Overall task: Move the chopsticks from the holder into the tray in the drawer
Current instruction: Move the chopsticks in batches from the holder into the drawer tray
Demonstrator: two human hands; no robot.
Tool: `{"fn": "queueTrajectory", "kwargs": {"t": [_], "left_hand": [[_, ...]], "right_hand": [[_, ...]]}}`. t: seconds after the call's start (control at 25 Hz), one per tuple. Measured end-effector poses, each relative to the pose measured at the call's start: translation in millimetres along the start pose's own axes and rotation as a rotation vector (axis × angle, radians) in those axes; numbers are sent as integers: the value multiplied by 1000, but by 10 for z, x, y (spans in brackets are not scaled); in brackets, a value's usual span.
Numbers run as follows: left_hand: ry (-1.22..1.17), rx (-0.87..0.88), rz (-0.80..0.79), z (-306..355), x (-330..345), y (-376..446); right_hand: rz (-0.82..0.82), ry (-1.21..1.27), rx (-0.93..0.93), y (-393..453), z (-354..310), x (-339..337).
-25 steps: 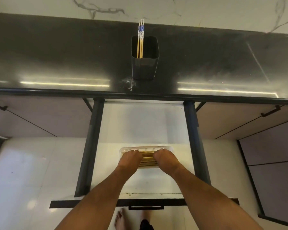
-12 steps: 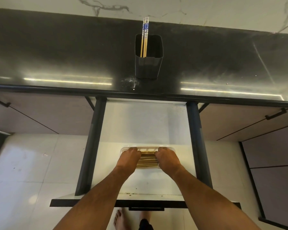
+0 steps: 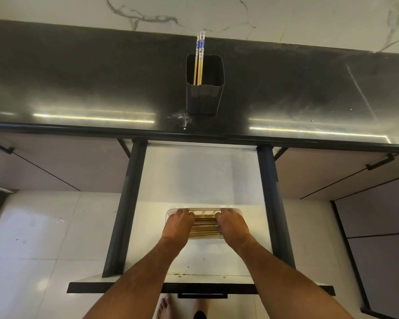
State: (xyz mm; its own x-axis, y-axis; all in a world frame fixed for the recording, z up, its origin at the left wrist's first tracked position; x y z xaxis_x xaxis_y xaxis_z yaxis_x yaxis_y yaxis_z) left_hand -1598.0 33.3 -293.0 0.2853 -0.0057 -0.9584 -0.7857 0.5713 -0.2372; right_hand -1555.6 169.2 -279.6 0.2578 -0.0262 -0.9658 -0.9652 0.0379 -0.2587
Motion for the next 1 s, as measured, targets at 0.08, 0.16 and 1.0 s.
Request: {"fn": "queueTrajectory", "kwargs": {"t": [0.08, 0.16, 1.0], "left_hand": [[-22, -3, 9, -16, -29, -20], [-27, 2, 32, -18, -86, -50], [107, 89, 584, 46, -2318, -275]], "right_hand": [[10, 18, -9, -3, 6, -35], [24, 23, -16, -30, -10, -76], [470, -77, 93, -232, -54, -2220]]}}
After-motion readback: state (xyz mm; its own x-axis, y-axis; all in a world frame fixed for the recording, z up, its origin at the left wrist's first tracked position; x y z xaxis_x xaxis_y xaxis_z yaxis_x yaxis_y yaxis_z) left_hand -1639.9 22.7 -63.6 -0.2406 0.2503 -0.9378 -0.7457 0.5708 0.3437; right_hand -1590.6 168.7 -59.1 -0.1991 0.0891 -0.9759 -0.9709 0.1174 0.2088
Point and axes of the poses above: each hand's wrist, its own y-axis towards the middle knuckle, its own x-axis out of the palm, z = x × y, the point moved 9 cm from there along y, towards the middle knuckle, and after that the axes turned 6 degrees about z, right-handed, at the moved point
